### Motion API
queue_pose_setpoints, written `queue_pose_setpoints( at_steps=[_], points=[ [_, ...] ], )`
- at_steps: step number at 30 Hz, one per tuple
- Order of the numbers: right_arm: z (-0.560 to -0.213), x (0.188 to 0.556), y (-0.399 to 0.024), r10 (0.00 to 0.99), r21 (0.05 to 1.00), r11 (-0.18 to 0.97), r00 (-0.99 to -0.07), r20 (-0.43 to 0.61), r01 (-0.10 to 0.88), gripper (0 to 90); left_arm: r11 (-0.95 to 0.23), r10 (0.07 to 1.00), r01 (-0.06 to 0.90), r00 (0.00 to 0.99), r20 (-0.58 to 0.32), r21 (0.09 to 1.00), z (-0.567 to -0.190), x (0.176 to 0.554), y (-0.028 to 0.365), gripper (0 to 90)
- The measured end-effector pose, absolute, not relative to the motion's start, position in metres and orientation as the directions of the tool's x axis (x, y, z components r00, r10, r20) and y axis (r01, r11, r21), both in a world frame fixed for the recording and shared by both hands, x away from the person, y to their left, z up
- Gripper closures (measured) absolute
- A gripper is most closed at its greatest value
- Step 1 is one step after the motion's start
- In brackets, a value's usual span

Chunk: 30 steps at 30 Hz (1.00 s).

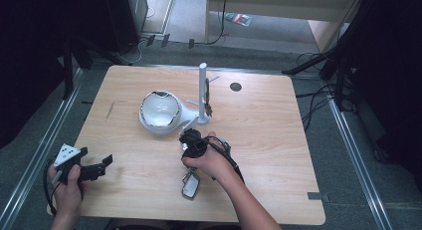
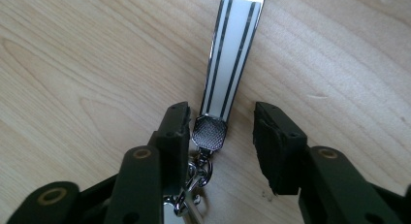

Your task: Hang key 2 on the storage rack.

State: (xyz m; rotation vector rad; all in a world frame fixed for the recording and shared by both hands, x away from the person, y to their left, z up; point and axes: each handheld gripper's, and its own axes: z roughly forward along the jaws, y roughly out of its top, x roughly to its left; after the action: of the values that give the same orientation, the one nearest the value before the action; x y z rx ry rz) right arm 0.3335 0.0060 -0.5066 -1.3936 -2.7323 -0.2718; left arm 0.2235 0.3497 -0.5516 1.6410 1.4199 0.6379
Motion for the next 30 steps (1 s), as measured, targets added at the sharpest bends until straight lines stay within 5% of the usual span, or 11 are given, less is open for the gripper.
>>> queue_pose_setpoints(
  at_steps=[30],
  points=[
    [-0.5074, 0.3299, 0.015, 0.801, 0.089, 0.592, -0.597, 0.052, 0.801, 74.7, 0.01, 0.963, 0.528, 0.223, -0.15, 0.849, -0.5517, 0.2234, 0.3496, 0.0]
  ],
)
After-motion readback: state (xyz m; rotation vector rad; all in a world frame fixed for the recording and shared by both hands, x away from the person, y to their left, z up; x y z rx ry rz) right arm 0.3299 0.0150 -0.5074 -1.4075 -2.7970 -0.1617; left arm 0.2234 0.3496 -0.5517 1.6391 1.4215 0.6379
